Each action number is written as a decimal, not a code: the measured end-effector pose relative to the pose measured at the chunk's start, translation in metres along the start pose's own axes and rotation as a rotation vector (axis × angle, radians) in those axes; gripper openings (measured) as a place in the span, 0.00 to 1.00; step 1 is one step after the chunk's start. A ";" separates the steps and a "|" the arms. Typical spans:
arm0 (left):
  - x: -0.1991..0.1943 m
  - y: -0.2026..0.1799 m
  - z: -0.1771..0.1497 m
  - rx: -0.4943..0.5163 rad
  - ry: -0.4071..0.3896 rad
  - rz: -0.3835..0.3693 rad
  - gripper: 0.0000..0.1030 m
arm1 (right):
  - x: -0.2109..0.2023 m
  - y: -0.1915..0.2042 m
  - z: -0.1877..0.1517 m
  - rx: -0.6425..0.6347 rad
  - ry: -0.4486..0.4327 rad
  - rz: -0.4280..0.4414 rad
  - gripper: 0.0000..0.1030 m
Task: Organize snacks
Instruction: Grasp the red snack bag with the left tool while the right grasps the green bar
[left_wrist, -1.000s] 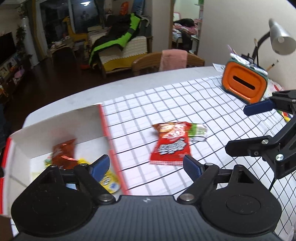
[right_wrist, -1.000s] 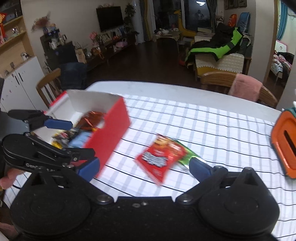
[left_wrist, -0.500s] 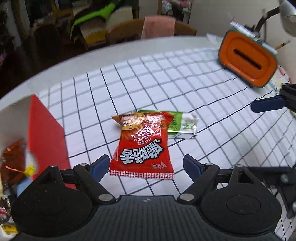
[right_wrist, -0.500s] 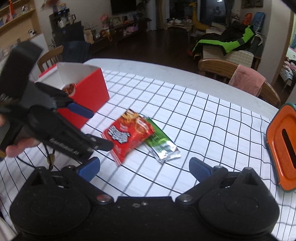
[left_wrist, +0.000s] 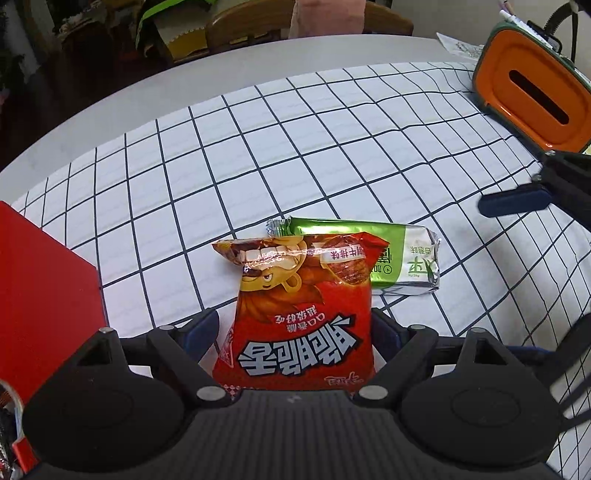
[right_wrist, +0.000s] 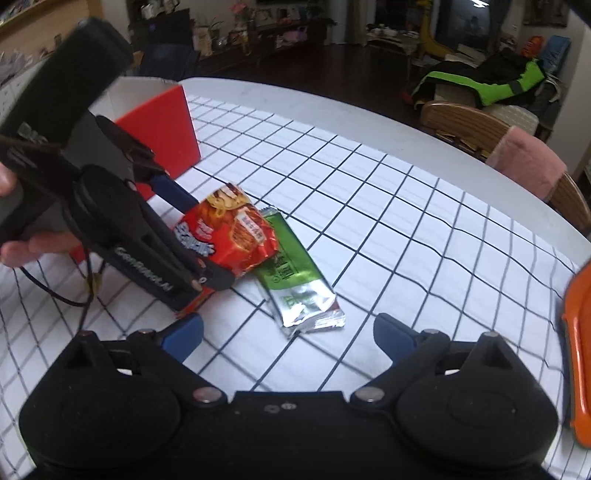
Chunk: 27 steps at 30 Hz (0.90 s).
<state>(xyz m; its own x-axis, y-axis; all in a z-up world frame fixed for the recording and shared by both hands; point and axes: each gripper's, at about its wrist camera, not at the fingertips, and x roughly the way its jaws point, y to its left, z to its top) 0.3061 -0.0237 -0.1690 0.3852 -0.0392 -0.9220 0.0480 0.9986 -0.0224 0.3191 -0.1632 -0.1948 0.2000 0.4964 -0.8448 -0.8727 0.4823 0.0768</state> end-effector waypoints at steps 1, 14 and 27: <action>0.001 0.001 0.000 -0.003 0.000 -0.005 0.84 | 0.005 -0.001 0.001 -0.017 0.002 0.001 0.92; -0.005 0.016 -0.012 -0.079 -0.026 0.005 0.70 | 0.047 -0.007 0.017 -0.112 -0.009 0.049 0.69; -0.011 0.024 -0.023 -0.154 -0.017 0.047 0.69 | 0.043 0.003 0.012 -0.021 -0.051 0.025 0.40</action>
<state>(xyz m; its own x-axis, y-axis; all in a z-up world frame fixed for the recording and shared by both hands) 0.2815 0.0019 -0.1679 0.3990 0.0089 -0.9169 -0.1123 0.9929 -0.0392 0.3304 -0.1313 -0.2243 0.2002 0.5442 -0.8147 -0.8866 0.4546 0.0857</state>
